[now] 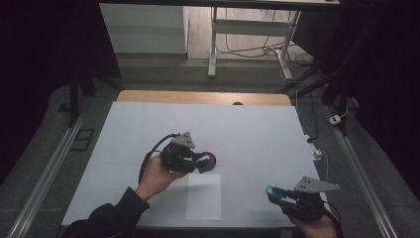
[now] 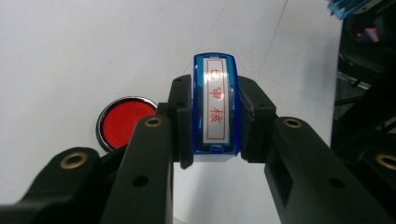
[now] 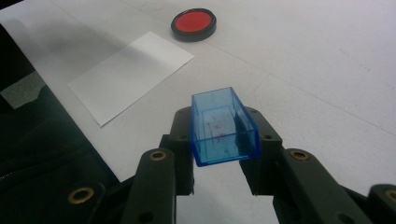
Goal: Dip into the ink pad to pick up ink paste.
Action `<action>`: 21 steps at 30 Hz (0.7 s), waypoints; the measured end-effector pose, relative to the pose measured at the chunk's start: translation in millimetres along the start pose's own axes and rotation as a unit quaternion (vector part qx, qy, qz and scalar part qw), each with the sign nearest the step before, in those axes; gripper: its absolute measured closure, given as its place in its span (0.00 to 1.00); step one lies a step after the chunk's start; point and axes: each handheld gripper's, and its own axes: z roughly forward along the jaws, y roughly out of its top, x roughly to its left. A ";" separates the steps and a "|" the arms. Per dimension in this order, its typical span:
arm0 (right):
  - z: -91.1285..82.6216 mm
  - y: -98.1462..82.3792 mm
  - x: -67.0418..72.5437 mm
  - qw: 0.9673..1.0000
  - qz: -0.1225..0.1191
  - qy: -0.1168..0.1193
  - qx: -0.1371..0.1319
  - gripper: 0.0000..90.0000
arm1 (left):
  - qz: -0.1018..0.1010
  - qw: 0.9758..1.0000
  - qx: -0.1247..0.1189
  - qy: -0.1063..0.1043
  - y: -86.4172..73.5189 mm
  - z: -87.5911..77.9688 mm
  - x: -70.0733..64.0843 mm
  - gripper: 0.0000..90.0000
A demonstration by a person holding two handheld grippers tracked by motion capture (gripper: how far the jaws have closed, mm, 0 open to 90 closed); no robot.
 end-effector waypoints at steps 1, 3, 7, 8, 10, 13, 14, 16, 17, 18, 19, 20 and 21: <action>0.0 0.0 0.0 1.000 0.000 0.000 0.000 0.76 | 0.000 1.000 -0.002 0.000 -0.7 -1.3 -0.3 0.77; 0.0 0.0 -0.1 1.000 0.000 0.000 0.000 0.76 | -0.002 1.000 -0.005 -0.005 -2.4 -3.3 -1.2 0.77; -0.1 0.0 -0.1 1.000 0.000 0.000 0.000 0.76 | 0.000 1.000 -0.005 -0.012 -5.6 -7.0 -5.2 0.77; -0.1 0.0 -0.1 1.000 0.000 0.000 0.000 0.76 | 0.003 1.000 -0.005 -0.012 -6.2 -8.0 -6.5 0.77; 0.0 0.0 -0.1 1.000 0.000 0.000 0.000 0.76 | 0.009 1.000 -0.005 -0.010 -7.1 -10.0 -9.4 0.77; 0.0 0.0 0.0 1.000 0.000 0.000 0.000 0.76 | 0.015 1.000 -0.005 -0.012 -8.3 -12.9 -13.2 0.77; 0.0 0.0 0.0 1.000 0.000 0.000 0.000 0.76 | 0.015 1.000 -0.006 -0.013 -8.8 -13.8 -14.7 0.77; -0.1 0.0 0.0 1.000 0.000 0.000 0.000 0.76 | 0.018 1.000 -0.007 -0.016 -10.2 -15.4 -17.2 0.77; -0.1 0.0 0.0 1.000 0.000 0.000 0.000 0.76 | 0.018 1.000 -0.007 -0.016 -11.0 -16.1 -18.7 0.77; -0.1 0.0 0.0 1.000 0.000 0.000 0.000 0.76 | 0.019 1.000 -0.007 -0.018 -11.8 -16.9 -19.8 0.77; -0.1 0.0 0.1 1.000 0.000 0.000 0.000 0.76 | 0.020 1.000 -0.007 -0.020 -12.7 -17.4 -21.2 0.77; -0.1 0.0 0.1 1.000 0.000 0.000 0.000 0.76 | 0.021 1.000 -0.006 -0.021 -13.6 -18.1 -22.5 0.77; -0.1 0.0 0.1 1.000 -0.001 0.001 0.000 0.76 | 0.022 0.999 -0.006 -0.022 -14.5 -18.8 -23.8 0.77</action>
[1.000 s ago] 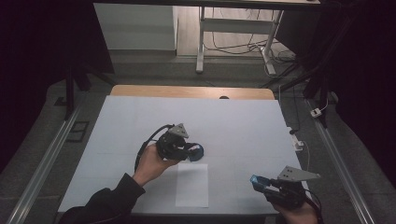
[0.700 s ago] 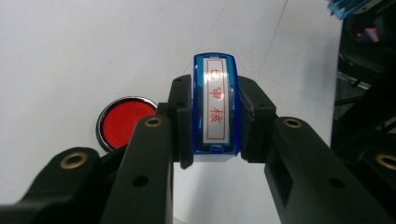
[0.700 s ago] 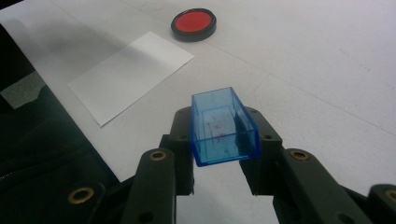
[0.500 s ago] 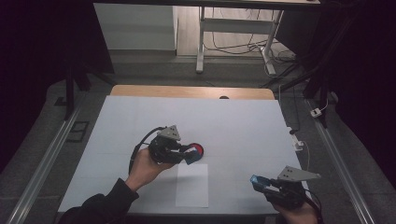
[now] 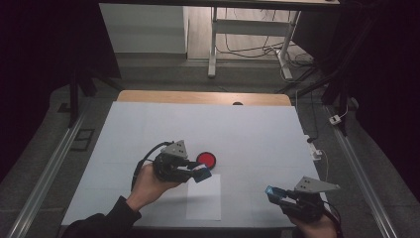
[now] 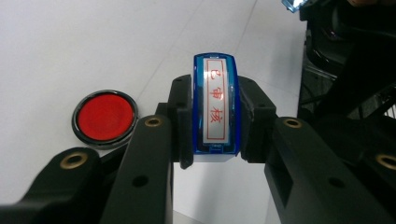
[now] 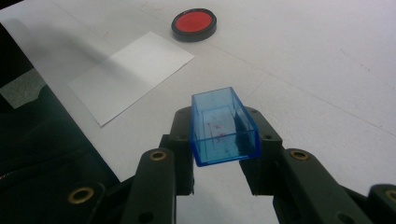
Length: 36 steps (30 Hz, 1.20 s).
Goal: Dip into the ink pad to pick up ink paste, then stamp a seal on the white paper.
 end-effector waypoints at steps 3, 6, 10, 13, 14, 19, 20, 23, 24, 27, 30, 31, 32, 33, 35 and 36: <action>0.0 0.0 0.1 1.000 -0.001 0.000 0.000 0.76 | 0.004 1.000 -0.001 -0.001 -1.8 -1.9 -3.5 0.77; 0.1 0.0 0.3 1.000 -0.001 0.000 0.000 0.76 | 0.006 1.000 -0.005 -0.006 -3.0 -4.0 -6.3 0.77; 0.1 0.0 0.3 1.000 -0.001 0.000 0.000 0.76 | 0.006 1.000 -0.008 -0.009 -4.6 -6.6 -9.3 0.77; 0.1 0.0 0.3 1.000 -0.001 0.000 0.001 0.76 | 0.004 1.000 -0.010 -0.011 -6.8 -8.5 -10.9 0.77; 0.1 -0.1 0.3 1.000 -0.001 0.000 0.001 0.76 | 0.004 1.000 -0.011 -0.011 -7.5 -9.0 -11.2 0.77; 0.1 -0.1 0.4 1.000 -0.002 0.000 0.002 0.76 | 0.002 1.000 -0.014 -0.012 -9.4 -9.4 -11.9 0.77; 0.5 -0.2 0.4 1.000 -0.001 0.002 0.000 0.76 | 0.004 1.000 -0.014 -0.013 -9.6 -9.5 -11.8 0.77; 0.6 0.2 0.8 1.000 -0.003 0.001 0.002 0.76 | 0.006 1.000 -0.015 -0.014 -10.1 -9.5 -11.6 0.77; 0.5 0.3 1.2 1.000 -0.005 0.000 0.001 0.76 | 0.005 1.000 -0.017 -0.014 -10.4 -9.3 -11.5 0.77; 0.3 0.4 2.2 1.000 -0.009 0.001 -0.003 0.76 | 0.004 1.000 -0.020 -0.014 -11.4 -8.8 -11.1 0.77; -0.3 1.3 3.2 1.000 -0.012 0.001 -0.006 0.76 | 0.008 1.000 -0.021 -0.014 -11.8 -8.4 -10.5 0.77; -0.5 1.8 3.6 1.000 -0.014 0.002 -0.006 0.76 | 0.010 1.000 -0.021 -0.014 -11.9 -8.4 -10.1 0.77; -0.6 2.2 4.2 1.000 -0.017 0.001 -0.007 0.76 | 0.010 1.000 -0.021 -0.013 -12.0 -8.3 -9.9 0.77; -0.4 2.5 4.6 1.000 -0.019 0.003 -0.009 0.76 | 0.010 1.000 -0.021 -0.014 -12.0 -8.1 -9.6 0.77; -0.2 3.3 5.2 1.000 -0.022 0.008 -0.012 0.76 | 0.010 1.000 -0.022 -0.013 -12.4 -8.0 -9.1 0.77; 0.0 3.6 5.5 1.000 -0.023 0.010 -0.013 0.76 | 0.009 1.000 -0.023 -0.013 -12.5 -8.0 -8.9 0.77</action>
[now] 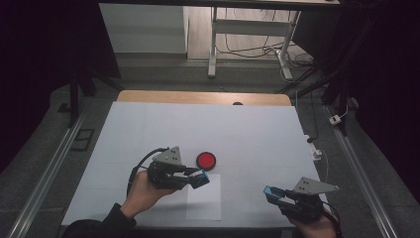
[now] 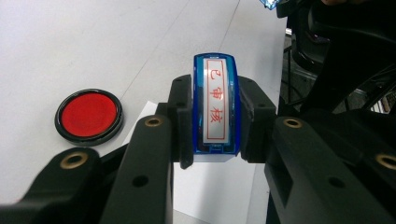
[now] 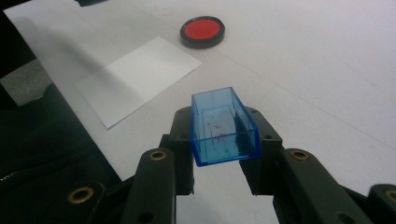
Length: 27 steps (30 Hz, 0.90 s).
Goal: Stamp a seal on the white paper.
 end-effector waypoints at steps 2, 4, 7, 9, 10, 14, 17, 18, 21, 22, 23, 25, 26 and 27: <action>0.1 0.6 0.5 1.000 -0.002 0.004 -0.001 0.76 | -0.001 1.000 -0.001 -0.001 -0.2 0.0 0.5 0.77; 0.3 0.9 0.7 1.000 -0.002 0.006 -0.002 0.75 | 0.000 1.000 -0.002 -0.001 -0.3 -0.2 0.6 0.77; 0.5 1.2 0.8 1.000 -0.001 0.008 -0.004 0.76 | 0.000 1.000 -0.003 0.000 -0.2 -0.5 0.7 0.77; 0.5 1.2 0.8 1.000 -0.001 0.007 -0.002 0.75 | 0.002 1.000 -0.002 0.001 -0.3 -0.3 0.9 0.77; 0.5 1.2 0.8 1.000 -0.001 0.007 -0.002 0.76 | 0.002 1.000 0.000 0.001 -0.4 0.1 1.0 0.77; 0.9 0.7 0.5 1.000 -0.001 0.006 -0.001 0.75 | 0.004 1.000 0.009 0.001 -1.8 4.6 1.9 0.77; 1.1 0.4 0.1 1.000 0.001 0.007 0.000 0.75 | 0.004 1.000 0.018 0.002 -3.9 10.4 2.1 0.77; 1.0 0.3 0.0 1.000 0.001 0.007 0.001 0.75 | 0.005 1.000 0.022 0.003 -4.6 12.6 2.3 0.77; 0.7 0.0 -0.2 1.000 0.001 0.004 0.002 0.75 | 0.001 0.999 0.032 0.005 -7.1 19.5 3.3 0.77; 0.9 -0.1 -0.3 1.000 0.003 0.006 0.000 0.75 | 0.000 0.999 0.036 0.005 -8.0 21.9 3.4 0.77; 1.1 -0.3 -0.3 1.000 0.004 0.006 -0.001 0.75 | 0.002 0.999 0.041 0.007 -8.5 23.9 3.6 0.77; 1.2 -0.6 -0.5 1.000 0.005 0.007 0.000 0.76 | 0.003 0.999 0.048 0.008 -9.7 28.4 3.4 0.77; 1.2 -0.7 -0.6 1.000 0.006 0.006 0.001 0.75 | 0.005 0.999 0.051 0.010 -10.2 30.3 3.1 0.77; 1.1 -0.7 -0.7 1.000 0.006 0.005 0.002 0.75 | 0.007 0.998 0.054 0.012 -10.7 32.4 2.9 0.77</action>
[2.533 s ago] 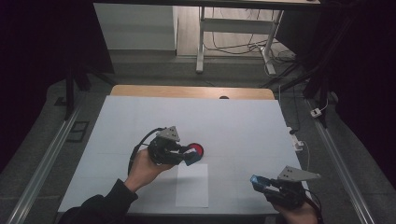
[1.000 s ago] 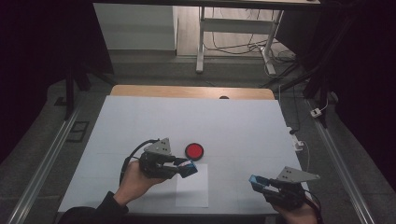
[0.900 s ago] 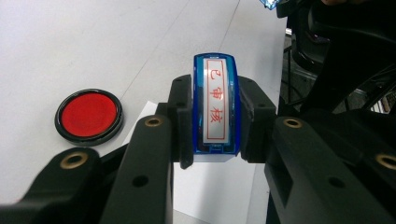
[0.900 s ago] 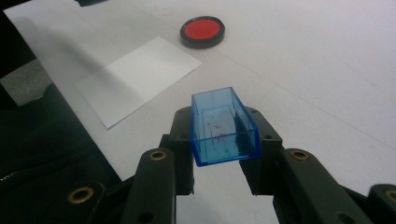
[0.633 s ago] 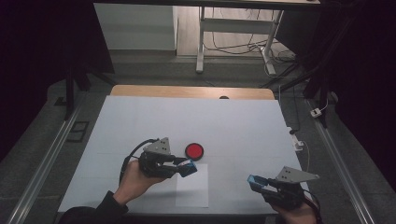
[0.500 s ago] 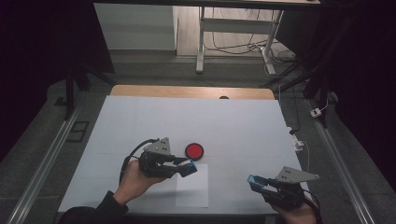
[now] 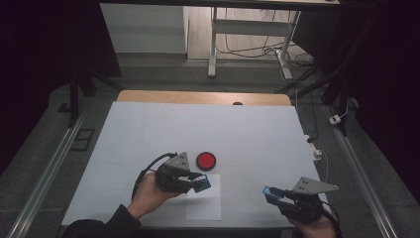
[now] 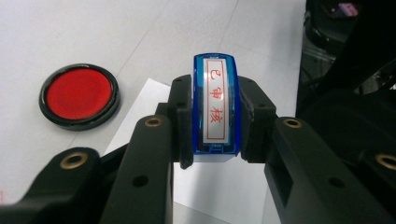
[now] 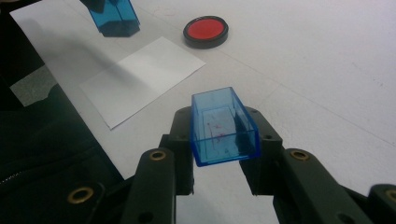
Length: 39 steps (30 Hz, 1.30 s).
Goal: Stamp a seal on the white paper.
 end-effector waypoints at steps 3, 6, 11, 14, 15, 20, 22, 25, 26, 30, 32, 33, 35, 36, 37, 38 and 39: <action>0.1 -0.4 -0.5 1.000 0.001 -0.001 0.001 0.76 | 0.001 1.000 0.008 0.004 -0.6 5.6 -0.8 0.77; -0.3 -0.9 -1.1 1.000 0.003 -0.001 0.003 0.75 | -0.002 1.000 0.018 0.007 -0.3 10.2 -1.1 0.77; -0.6 -1.9 -2.3 1.000 0.010 -0.002 0.002 0.75 | -0.006 0.999 0.030 0.012 -1.4 17.8 -1.0 0.77; -0.8 -2.1 -2.7 1.000 0.012 -0.003 0.004 0.75 | -0.007 0.999 0.039 0.013 -2.8 22.9 -0.4 0.77; -0.7 -2.2 -2.9 1.000 0.013 -0.002 0.003 0.75 | -0.006 0.999 0.042 0.016 -3.2 24.5 -0.4 0.78; -1.1 -2.4 -3.3 1.000 0.015 -0.001 0.004 0.75 | -0.002 0.998 0.053 0.022 -5.2 30.9 0.3 0.77; -1.4 -2.4 -3.6 1.000 0.016 -0.003 0.006 0.75 | -0.002 0.998 0.057 0.025 -6.1 33.1 0.8 0.77; -1.5 -2.6 -4.2 1.000 0.020 -0.005 0.006 0.75 | -0.003 0.998 0.061 0.026 -7.1 35.3 1.7 0.77; -1.4 -2.7 -4.5 1.000 0.022 -0.004 0.005 0.75 | -0.002 0.998 0.062 0.027 -7.3 36.0 1.7 0.77; -1.2 -2.8 -4.7 1.000 0.023 -0.003 0.006 0.75 | -0.001 0.997 0.067 0.030 -8.0 39.2 1.6 0.77; -1.1 -2.8 -4.6 1.000 0.023 -0.003 0.006 0.75 | 0.000 0.997 0.072 0.031 -8.4 41.6 1.6 0.77; -1.1 -2.7 -4.6 1.000 0.023 -0.003 0.006 0.75 | 0.000 0.997 0.074 0.033 -8.6 42.9 1.4 0.77; -1.1 -2.8 -4.7 1.000 0.023 -0.003 0.006 0.75 | 0.002 0.996 0.080 0.035 -8.8 45.3 0.8 0.77; -1.1 -2.8 -4.7 1.000 0.023 -0.003 0.006 0.75 | 0.004 0.996 0.080 0.036 -8.9 46.3 0.1 0.77; -1.1 -2.8 -4.7 1.000 0.023 -0.003 0.006 0.75 | 0.003 0.996 0.080 0.039 -8.7 46.7 -0.6 0.77; -1.1 -2.8 -4.7 1.000 0.023 -0.003 0.006 0.75 | 0.004 0.996 0.080 0.040 -8.3 47.0 -1.3 0.77; -1.0 -2.8 -4.8 1.000 0.023 -0.003 0.006 0.75 | 0.008 0.996 0.083 0.043 -7.9 47.2 -2.2 0.78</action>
